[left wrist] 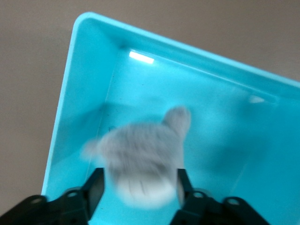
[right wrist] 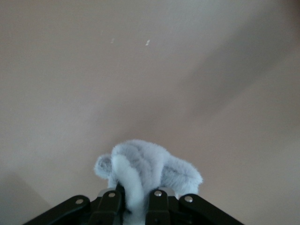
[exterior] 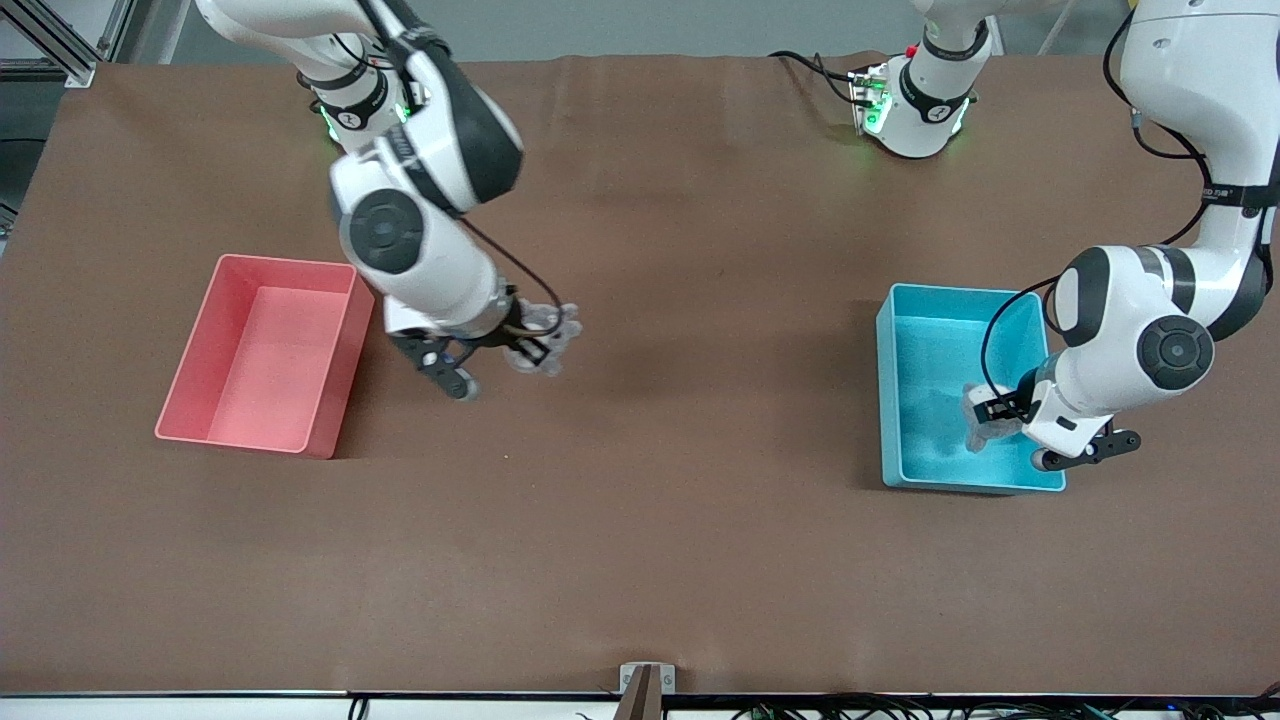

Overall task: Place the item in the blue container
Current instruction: 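Set the second plush mid-table with the right gripper while the left gripper returns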

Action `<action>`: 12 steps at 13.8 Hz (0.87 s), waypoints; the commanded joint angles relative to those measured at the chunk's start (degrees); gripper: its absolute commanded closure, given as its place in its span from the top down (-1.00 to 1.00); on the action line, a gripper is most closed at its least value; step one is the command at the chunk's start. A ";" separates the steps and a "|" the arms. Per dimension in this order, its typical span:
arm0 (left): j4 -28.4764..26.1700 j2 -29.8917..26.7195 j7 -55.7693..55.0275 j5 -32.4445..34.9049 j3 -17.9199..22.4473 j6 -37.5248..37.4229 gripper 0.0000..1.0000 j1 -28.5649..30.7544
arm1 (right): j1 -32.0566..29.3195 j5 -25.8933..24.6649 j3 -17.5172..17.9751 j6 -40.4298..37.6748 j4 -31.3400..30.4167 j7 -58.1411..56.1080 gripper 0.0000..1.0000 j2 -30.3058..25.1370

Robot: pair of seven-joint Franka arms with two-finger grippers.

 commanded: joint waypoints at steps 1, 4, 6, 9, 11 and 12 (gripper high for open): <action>-0.29 -3.50 -3.31 -1.47 -3.27 -4.07 1.00 -0.07 | 4.55 -4.68 -0.71 4.79 -0.11 8.76 -0.99 4.24; 0.24 -5.00 -9.55 -1.47 -7.75 -7.24 1.00 -0.07 | 7.10 -7.42 -0.79 11.02 -0.03 13.34 -0.99 9.77; 0.42 -4.57 -15.51 -1.90 -11.70 -7.33 1.00 -0.33 | 7.55 -9.96 -0.80 14.55 -0.03 15.37 -0.99 13.20; 4.35 -0.54 -26.23 -2.70 -16.02 -6.98 1.00 -3.30 | 7.72 -10.59 -0.88 17.46 -0.03 16.61 -0.64 15.59; 8.48 3.76 -33.96 -2.53 -16.03 -6.54 1.00 -7.77 | 7.72 -10.94 -1.06 17.46 -0.03 16.52 0.99 15.59; 10.59 6.05 -37.31 -2.35 -16.03 -6.28 0.99 -9.80 | 7.29 -12.16 -1.06 17.11 -0.03 16.17 1.00 15.33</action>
